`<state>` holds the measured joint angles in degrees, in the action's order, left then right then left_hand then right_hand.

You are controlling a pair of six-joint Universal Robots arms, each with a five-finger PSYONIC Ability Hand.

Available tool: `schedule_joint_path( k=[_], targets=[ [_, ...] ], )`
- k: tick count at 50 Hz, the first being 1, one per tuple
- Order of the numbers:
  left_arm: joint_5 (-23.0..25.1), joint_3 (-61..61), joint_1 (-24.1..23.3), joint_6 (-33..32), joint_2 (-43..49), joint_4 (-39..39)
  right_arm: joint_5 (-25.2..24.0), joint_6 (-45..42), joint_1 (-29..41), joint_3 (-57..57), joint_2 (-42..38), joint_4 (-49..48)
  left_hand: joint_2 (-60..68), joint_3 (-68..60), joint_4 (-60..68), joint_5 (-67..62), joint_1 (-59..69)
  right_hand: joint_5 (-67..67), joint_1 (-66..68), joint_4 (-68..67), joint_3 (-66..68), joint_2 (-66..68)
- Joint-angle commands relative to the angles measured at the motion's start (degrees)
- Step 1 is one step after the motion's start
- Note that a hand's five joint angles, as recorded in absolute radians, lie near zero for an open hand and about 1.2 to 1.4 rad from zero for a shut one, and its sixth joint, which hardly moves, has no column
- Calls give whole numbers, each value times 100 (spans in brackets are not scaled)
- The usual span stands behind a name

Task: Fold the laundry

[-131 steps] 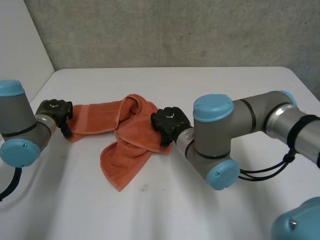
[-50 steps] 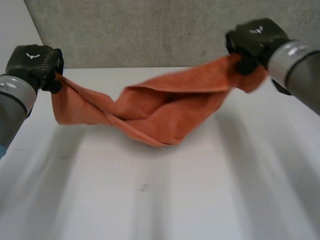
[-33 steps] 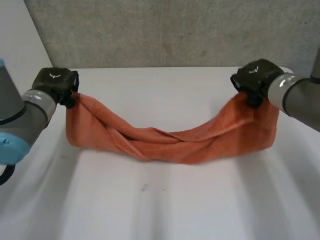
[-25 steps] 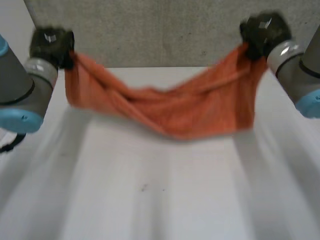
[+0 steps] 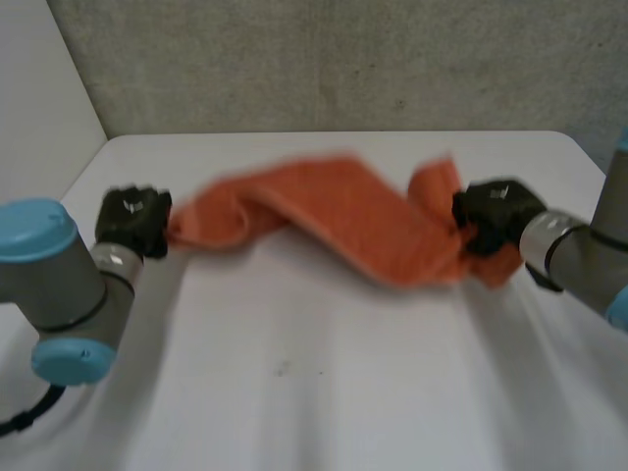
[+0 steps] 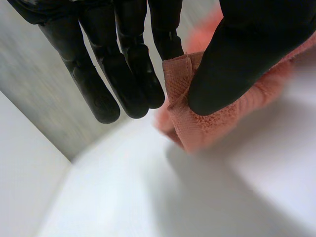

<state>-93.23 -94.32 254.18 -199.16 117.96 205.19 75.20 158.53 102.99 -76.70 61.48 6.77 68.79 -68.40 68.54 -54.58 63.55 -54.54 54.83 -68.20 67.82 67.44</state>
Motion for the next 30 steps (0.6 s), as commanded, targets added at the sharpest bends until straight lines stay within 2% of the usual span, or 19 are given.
schedule_joint_path(
  k=[1, 3, 7, 17, 24, 30],
  targets=[
    [-2, -376, 8, -9, -36, -786, -23, -322, -42, -573, -181, 61, -434, 396, -410, 14, 89, -1546, 2517, -1180, 1218, 1256],
    [-2, -438, -9, 0, -237, -1058, -32, -322, -68, -670, -137, 0, -1879, 1840, -1854, 1458, -1355, -1546, 2517, -1180, 1218, 1256],
    [15, -464, -36, 9, -501, -1296, -32, -313, -148, -890, 56, -264, -2861, 2822, -2836, 2440, -2337, -1546, 2517, -1180, 1218, 1256],
    [15, -464, -176, 26, -546, -1279, -41, -305, -157, -961, 136, -537, -3299, 3261, -3275, 2879, -2776, -1546, 2517, -1180, 1218, 1256],
    [15, -482, -282, 35, -397, -1271, -32, -305, -191, -970, 118, -668, -5318, 5279, -5293, 4897, -4794, -1546, 2517, -1180, 1218, 1256],
    [24, -333, -290, 35, -90, -1007, -41, -313, -200, -978, 109, -668, -4900, 4861, -4876, 4479, -4377, -1546, 2517, -1180, 1218, 1256]
  ],
)
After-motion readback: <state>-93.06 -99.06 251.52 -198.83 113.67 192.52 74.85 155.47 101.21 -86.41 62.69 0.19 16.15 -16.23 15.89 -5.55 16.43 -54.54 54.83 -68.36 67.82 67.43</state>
